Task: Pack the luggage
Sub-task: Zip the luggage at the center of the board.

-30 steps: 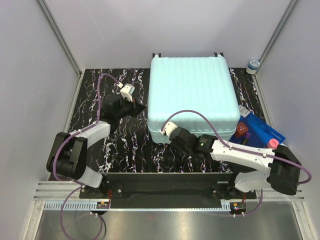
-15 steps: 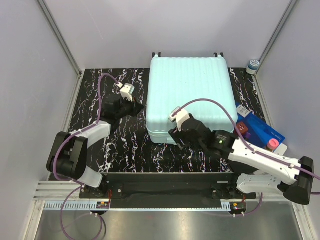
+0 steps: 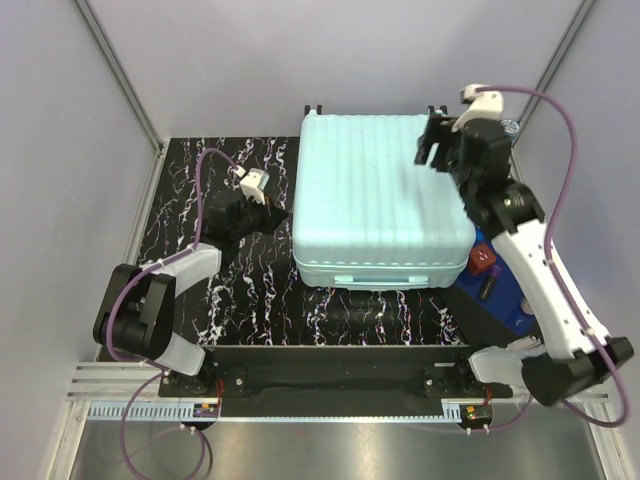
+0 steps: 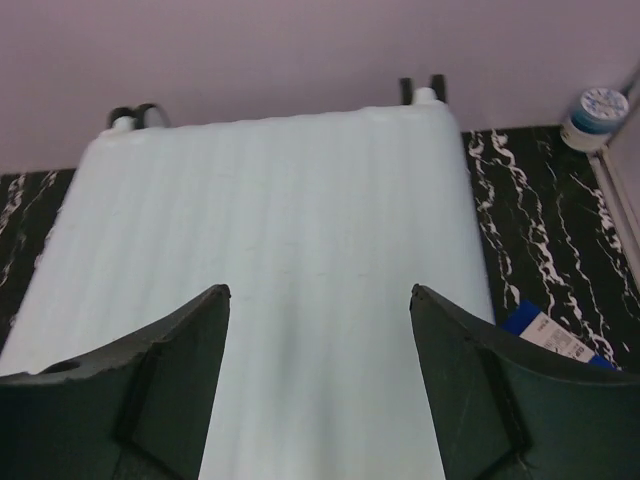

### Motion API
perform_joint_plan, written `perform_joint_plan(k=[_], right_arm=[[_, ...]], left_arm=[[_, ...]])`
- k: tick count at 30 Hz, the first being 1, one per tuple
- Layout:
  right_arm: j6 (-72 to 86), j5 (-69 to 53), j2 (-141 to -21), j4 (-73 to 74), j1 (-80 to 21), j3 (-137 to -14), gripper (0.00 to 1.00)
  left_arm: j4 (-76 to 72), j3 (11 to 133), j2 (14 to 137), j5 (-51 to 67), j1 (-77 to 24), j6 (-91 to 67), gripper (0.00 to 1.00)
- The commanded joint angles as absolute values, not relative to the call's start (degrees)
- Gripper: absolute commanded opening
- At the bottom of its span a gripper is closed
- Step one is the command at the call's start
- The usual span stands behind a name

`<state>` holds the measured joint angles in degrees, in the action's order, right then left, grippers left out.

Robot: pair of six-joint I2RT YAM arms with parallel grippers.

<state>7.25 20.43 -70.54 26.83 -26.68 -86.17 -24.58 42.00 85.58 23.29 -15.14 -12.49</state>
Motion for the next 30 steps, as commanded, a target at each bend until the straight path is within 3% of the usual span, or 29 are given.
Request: perform_joint_plan(k=[1,5,11,20,30], right_arm=[[20.2,7.3,-77.6,28.3,-8.0,-90.9,0.79],[29.0,-1.5,-84.1,28.2,5.1,-92.3,0.79],[30.9,-3.3,-97.2,28.2,11.2,-93.4,0.79],[25.7,-16.1,-120.9,35.8,9.0,-107.2,0.70],[19.3,-16.5,-131.6,39.2,-5.1,-121.8,0.71]], left_arm=[[-31.0,41.4,83.0,18.5,-14.3,-11.3,0.00],[-31.2,41.3,83.1,18.8,-14.6,-11.5,0.00],[-31.4,41.1,83.2,18.8,-15.5,-11.7,0.00],[-34.5,37.2,82.0,17.3,-16.6,-13.6,0.00],[-35.2,30.4,75.8,15.1,-17.4,-14.1,0.00]])
